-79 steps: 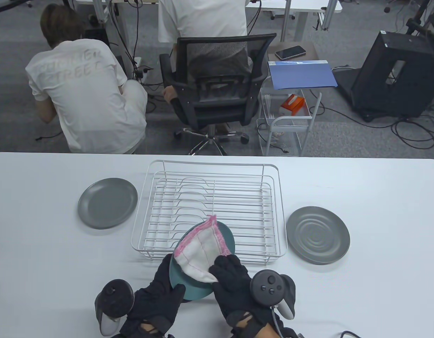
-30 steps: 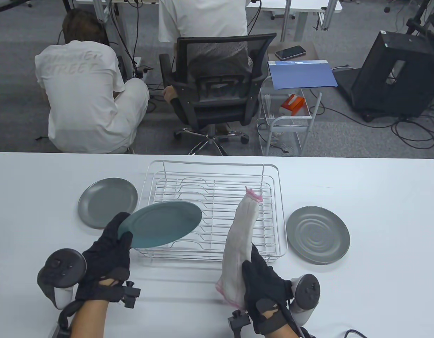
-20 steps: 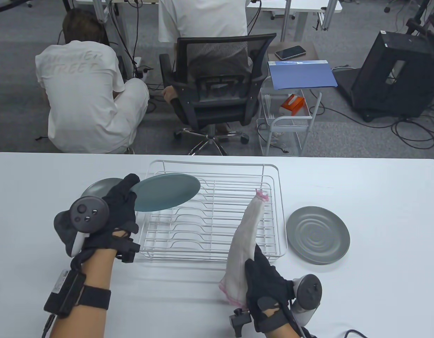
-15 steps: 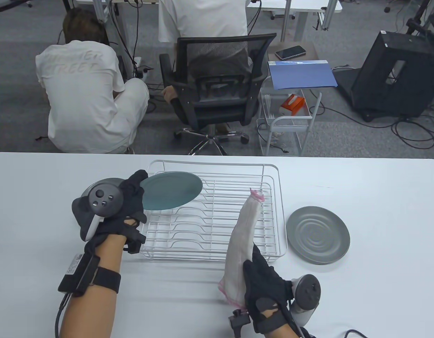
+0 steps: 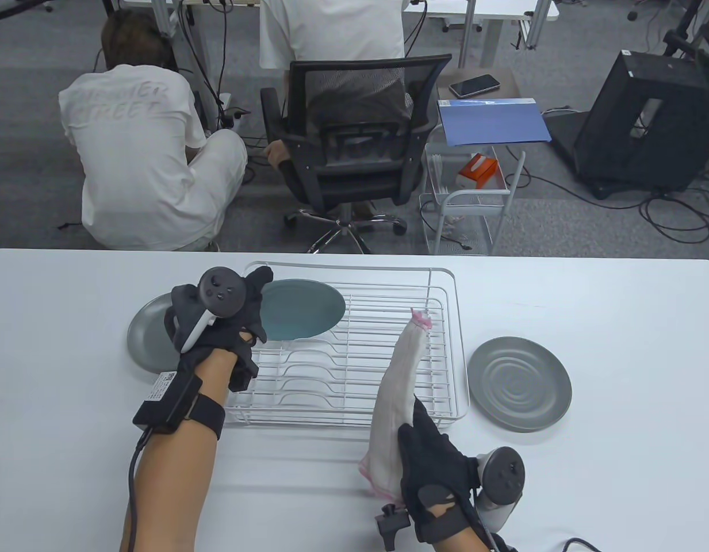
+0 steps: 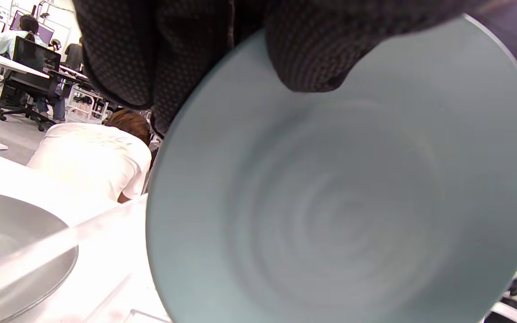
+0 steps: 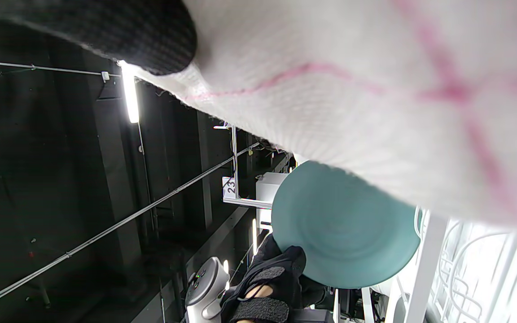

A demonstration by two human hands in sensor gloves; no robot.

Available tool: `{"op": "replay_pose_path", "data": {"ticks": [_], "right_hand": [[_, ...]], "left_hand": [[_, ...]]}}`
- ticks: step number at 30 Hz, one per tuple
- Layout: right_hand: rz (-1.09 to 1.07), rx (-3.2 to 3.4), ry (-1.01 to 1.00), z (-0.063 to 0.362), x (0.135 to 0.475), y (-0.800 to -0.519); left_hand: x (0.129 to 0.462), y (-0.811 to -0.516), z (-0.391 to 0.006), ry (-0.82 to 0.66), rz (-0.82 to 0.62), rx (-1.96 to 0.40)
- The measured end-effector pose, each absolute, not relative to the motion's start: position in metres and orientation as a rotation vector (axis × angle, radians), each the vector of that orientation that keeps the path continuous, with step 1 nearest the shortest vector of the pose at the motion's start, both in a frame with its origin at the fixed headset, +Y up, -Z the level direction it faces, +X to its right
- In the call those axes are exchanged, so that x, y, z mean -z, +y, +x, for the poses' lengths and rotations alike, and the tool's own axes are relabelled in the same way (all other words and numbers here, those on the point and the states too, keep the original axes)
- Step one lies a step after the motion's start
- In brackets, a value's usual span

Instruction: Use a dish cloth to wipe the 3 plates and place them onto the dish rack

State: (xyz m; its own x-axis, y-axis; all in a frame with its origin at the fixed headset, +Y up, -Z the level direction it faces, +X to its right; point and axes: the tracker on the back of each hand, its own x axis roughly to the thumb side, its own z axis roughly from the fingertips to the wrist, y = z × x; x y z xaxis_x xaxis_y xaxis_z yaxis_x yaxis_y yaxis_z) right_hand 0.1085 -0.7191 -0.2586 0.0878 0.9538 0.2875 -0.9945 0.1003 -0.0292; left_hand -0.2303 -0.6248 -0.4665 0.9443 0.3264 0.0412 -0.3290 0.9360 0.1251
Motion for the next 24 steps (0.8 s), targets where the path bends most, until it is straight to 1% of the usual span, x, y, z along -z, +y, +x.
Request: {"op": "replay_pose_path", "data": {"ticks": [8, 11, 12, 16, 19, 22, 24], "right_hand": [[0.198, -1.472, -0.246, 0.108, 0.259, -0.719], [0.200, -1.479, -0.239, 0.108, 0.259, -0.720], [0.199, -1.481, -0.237, 0.108, 0.259, -0.720], [0.203, -1.492, -0.216, 0.106, 0.260, -0.721], [0.211, -1.494, -0.214, 0.106, 0.260, -0.720], [0.215, -1.494, -0.216, 0.106, 0.260, -0.720], [0.215, -1.487, -0.218, 0.106, 0.260, -0.719]], "left_hand": [[0.483, -0.638, -0.209, -0.051, 0.028, -0.293], [0.490, -0.643, -0.204, -0.023, -0.026, -0.277], [0.493, -0.644, -0.203, -0.009, -0.061, -0.283], [0.499, -0.650, -0.202, 0.021, -0.130, -0.303], [0.498, -0.651, -0.206, -0.020, -0.158, -0.358], [0.491, -0.641, -0.220, -0.050, -0.114, -0.407], [0.483, -0.628, -0.242, -0.024, -0.064, -0.388]]}}
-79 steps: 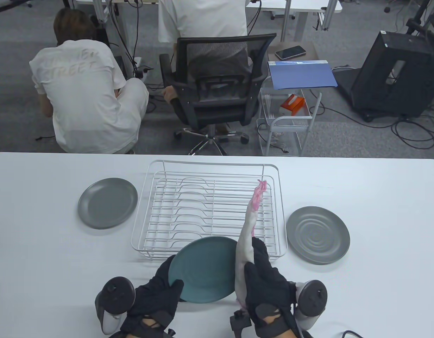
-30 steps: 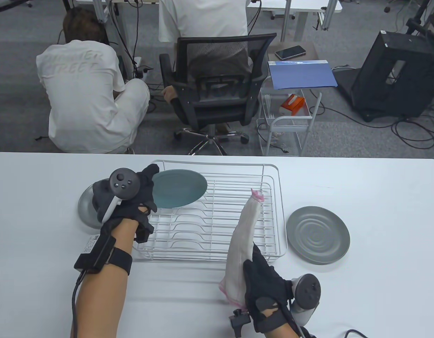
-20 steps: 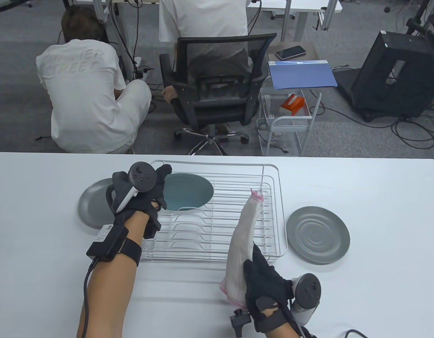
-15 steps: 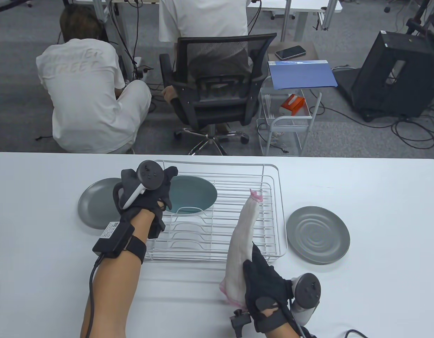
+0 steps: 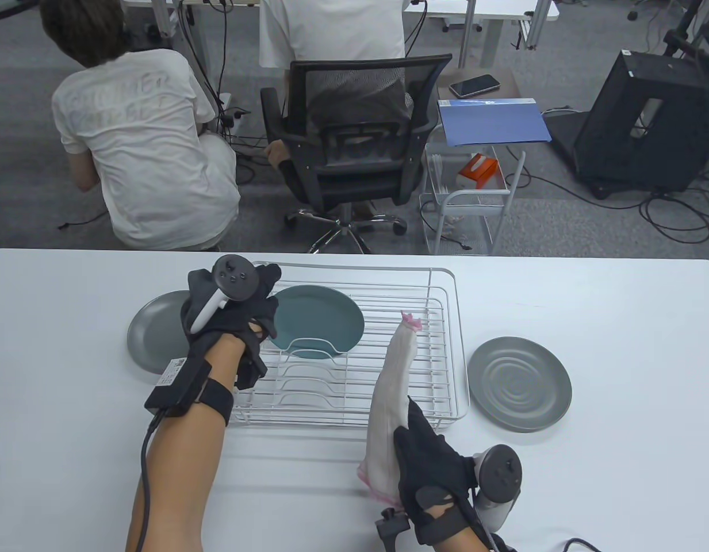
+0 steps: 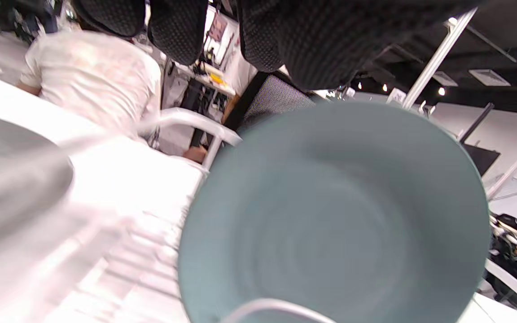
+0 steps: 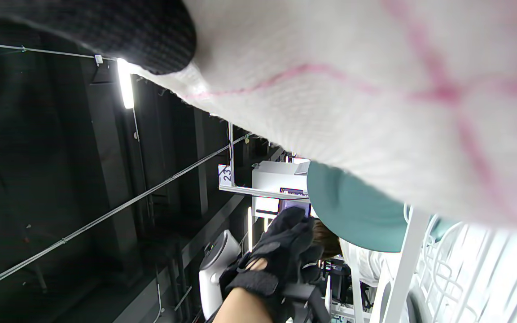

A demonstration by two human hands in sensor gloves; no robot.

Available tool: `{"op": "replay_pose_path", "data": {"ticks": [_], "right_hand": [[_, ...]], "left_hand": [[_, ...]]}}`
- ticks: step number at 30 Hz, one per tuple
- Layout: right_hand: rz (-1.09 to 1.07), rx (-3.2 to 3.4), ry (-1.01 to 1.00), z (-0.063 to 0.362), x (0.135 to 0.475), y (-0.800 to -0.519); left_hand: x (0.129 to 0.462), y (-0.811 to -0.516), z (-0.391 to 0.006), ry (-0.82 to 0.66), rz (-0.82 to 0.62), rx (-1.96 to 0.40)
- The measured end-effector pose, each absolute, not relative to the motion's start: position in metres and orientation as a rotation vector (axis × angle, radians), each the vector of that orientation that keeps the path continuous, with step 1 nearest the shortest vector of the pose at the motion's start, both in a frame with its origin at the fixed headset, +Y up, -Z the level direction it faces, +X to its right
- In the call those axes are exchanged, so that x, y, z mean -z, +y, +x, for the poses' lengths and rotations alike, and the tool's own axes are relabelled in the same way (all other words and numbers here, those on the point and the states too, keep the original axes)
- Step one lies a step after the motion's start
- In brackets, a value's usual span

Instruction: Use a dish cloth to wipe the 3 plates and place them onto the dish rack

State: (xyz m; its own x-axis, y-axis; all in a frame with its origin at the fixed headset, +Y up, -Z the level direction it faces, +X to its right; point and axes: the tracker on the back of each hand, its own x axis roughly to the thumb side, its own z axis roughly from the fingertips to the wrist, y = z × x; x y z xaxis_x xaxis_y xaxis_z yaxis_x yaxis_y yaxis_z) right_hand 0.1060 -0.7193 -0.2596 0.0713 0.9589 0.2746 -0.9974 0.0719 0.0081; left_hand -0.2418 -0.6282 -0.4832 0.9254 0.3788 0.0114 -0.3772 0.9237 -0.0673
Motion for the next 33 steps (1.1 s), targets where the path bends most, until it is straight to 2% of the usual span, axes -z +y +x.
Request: {"op": "replay_pose_path", "data": {"ticks": [3, 6, 10, 13, 15, 20, 25, 28, 33], "right_hand": [[0.217, -1.485, -0.219, 0.106, 0.259, -0.719], [0.220, -1.483, -0.220, 0.105, 0.259, -0.719], [0.224, -1.485, -0.223, 0.105, 0.259, -0.719], [0.221, -1.488, -0.224, 0.105, 0.259, -0.719], [0.216, -1.491, -0.225, 0.106, 0.259, -0.720], [0.217, -1.495, -0.222, 0.105, 0.258, -0.719], [0.228, -1.506, -0.216, 0.102, 0.257, -0.719], [0.228, -1.514, -0.213, 0.102, 0.257, -0.719], [0.225, -1.523, -0.203, 0.101, 0.256, -0.720]], "left_hand": [[0.475, -0.619, -0.275, 0.053, -0.017, -0.376], [0.463, -0.619, -0.316, 0.220, 0.014, -0.335], [0.446, -0.644, -0.367, 0.534, -0.062, -0.249], [0.441, -0.665, -0.389, 0.665, -0.164, -0.165], [0.437, -0.684, -0.405, 0.765, -0.180, -0.141], [0.440, -0.722, -0.425, 0.836, -0.348, -0.111], [0.448, -0.747, -0.428, 0.867, -0.358, -0.119], [0.455, -0.751, -0.426, 0.878, -0.294, -0.122], [0.457, -0.758, -0.429, 0.895, -0.314, -0.411]]}}
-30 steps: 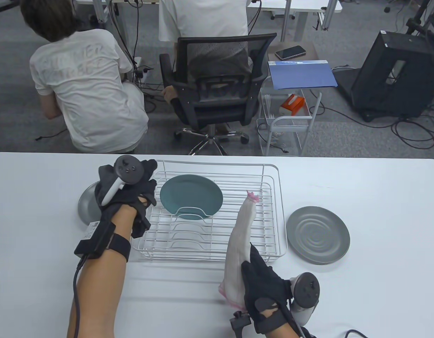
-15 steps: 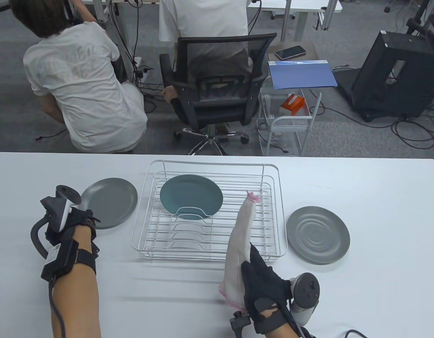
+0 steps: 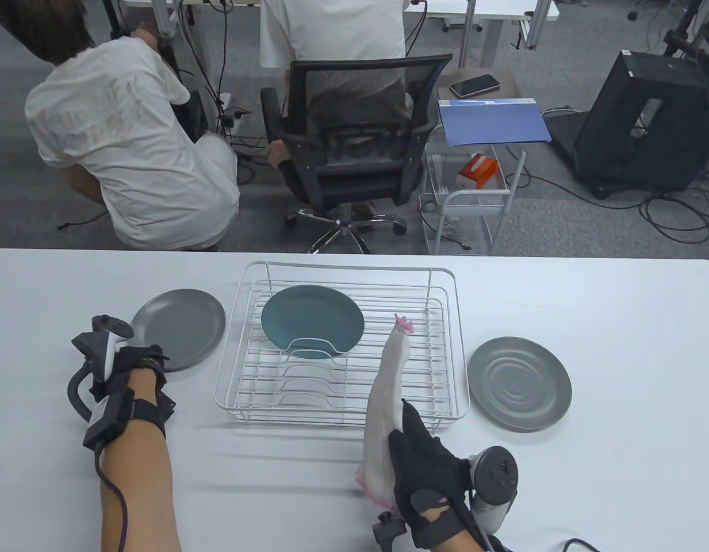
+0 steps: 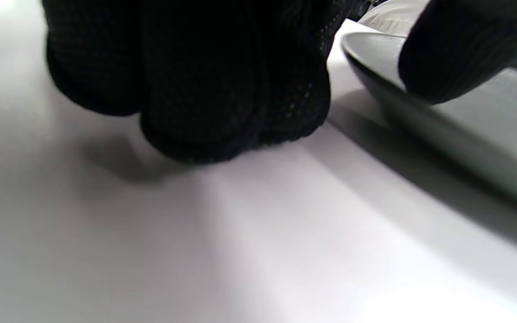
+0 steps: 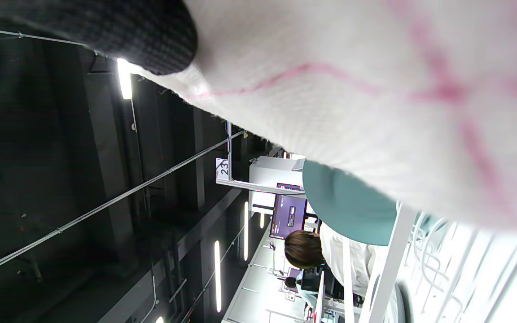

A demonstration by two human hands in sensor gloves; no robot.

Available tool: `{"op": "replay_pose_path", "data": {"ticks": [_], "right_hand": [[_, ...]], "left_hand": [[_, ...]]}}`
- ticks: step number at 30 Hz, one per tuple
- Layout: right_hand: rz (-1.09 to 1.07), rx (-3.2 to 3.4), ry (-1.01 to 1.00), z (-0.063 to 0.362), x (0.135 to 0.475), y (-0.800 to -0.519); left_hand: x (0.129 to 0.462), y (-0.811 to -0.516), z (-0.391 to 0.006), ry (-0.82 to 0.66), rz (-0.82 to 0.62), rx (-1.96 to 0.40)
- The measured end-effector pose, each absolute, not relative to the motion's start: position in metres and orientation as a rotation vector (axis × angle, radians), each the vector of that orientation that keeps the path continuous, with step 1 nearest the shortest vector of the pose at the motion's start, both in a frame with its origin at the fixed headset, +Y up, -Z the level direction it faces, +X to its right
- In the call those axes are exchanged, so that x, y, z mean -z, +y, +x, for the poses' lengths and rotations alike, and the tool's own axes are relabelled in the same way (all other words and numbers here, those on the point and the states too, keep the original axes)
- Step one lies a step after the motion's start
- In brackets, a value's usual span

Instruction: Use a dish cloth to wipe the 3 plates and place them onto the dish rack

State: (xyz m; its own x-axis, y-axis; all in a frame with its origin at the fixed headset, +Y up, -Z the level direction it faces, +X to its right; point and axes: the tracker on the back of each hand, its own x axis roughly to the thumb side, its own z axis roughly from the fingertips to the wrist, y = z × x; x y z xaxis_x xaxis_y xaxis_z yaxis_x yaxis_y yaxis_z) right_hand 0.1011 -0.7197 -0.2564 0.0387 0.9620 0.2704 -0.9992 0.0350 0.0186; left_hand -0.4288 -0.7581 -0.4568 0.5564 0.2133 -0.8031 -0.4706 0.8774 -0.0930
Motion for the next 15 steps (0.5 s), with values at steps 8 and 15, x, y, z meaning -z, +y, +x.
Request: {"op": "replay_pose_path", "data": {"ticks": [8, 15], "right_hand": [[0.237, -1.525, -0.191, 0.097, 0.255, -0.720], [0.243, -1.527, -0.175, 0.096, 0.256, -0.721]], "left_hand": [[0.433, -0.769, -0.443, 0.935, -0.161, -0.866], [0.390, -0.742, -0.448, 0.843, 0.164, -1.030]]}}
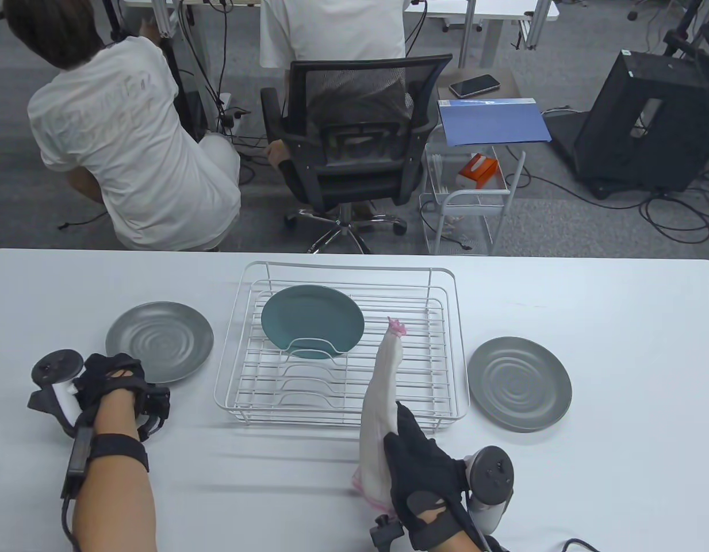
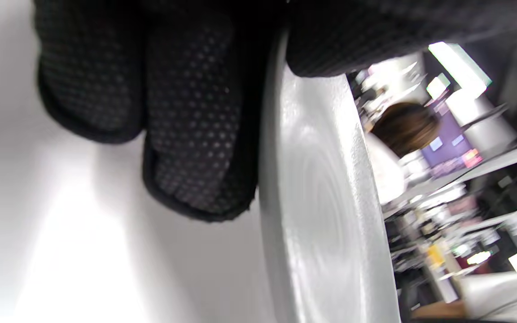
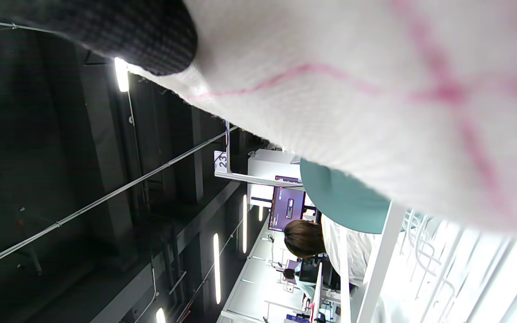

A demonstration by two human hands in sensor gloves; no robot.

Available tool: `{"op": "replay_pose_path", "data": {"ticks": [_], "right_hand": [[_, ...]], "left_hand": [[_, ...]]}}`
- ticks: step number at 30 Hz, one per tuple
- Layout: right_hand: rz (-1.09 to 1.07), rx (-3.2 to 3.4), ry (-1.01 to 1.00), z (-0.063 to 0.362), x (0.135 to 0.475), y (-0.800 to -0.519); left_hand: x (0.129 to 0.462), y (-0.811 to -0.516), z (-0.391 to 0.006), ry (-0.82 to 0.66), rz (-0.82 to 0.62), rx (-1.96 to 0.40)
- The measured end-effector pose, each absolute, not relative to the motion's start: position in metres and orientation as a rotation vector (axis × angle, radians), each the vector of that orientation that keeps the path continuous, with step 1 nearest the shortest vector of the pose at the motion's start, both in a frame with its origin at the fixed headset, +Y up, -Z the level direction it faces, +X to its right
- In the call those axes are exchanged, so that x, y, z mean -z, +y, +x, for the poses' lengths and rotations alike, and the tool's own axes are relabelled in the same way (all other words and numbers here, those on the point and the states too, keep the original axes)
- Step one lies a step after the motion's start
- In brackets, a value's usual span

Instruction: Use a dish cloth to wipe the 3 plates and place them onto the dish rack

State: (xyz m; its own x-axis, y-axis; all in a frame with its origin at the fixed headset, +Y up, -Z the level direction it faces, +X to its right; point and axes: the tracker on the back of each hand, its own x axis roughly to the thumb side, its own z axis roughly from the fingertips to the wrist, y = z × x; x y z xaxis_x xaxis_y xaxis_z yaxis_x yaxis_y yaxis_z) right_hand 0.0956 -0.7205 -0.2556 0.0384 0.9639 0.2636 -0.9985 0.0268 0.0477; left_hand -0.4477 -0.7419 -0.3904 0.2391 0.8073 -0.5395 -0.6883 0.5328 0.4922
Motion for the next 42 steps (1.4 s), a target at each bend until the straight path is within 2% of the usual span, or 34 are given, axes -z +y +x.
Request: {"op": "replay_pose_path", "data": {"ticks": [3, 8, 12, 15, 20, 26, 35, 39, 42], "right_hand": [[0.263, -1.534, -0.172, 0.094, 0.255, -0.719], [0.323, -1.552, -0.187, 0.088, 0.250, -0.712], [0.407, -1.634, -0.247, 0.081, 0.244, -0.703], [0.439, -1.687, -0.303, 0.077, 0.240, -0.700], [0.552, -1.779, -0.341, 0.066, 0.234, -0.696], [0.671, -2.073, -0.286, 0.042, 0.228, -0.702], [0.604, -2.364, -0.166, 0.026, 0.228, -0.709], [0.557, -2.407, -0.123, 0.028, 0.235, -0.715], [0.519, -2.382, -0.094, 0.033, 0.239, -0.719]], "left_hand": [[0.364, -0.712, -0.438, 0.727, 0.309, -1.211], [0.322, -0.664, -0.399, 0.449, 0.352, -1.300], [0.286, -0.646, -0.356, 0.264, 0.348, -1.239], [0.264, -0.650, -0.330, 0.188, 0.344, -1.180], [0.240, -0.678, -0.297, 0.120, 0.309, -1.178], [0.242, -0.697, -0.272, 0.018, 0.220, -1.177], [0.237, -0.700, -0.246, -0.148, 0.129, -1.188], [0.241, -0.704, -0.234, -0.299, -0.004, -1.188], [0.241, -0.705, -0.224, -0.354, -0.049, -1.138]]}}
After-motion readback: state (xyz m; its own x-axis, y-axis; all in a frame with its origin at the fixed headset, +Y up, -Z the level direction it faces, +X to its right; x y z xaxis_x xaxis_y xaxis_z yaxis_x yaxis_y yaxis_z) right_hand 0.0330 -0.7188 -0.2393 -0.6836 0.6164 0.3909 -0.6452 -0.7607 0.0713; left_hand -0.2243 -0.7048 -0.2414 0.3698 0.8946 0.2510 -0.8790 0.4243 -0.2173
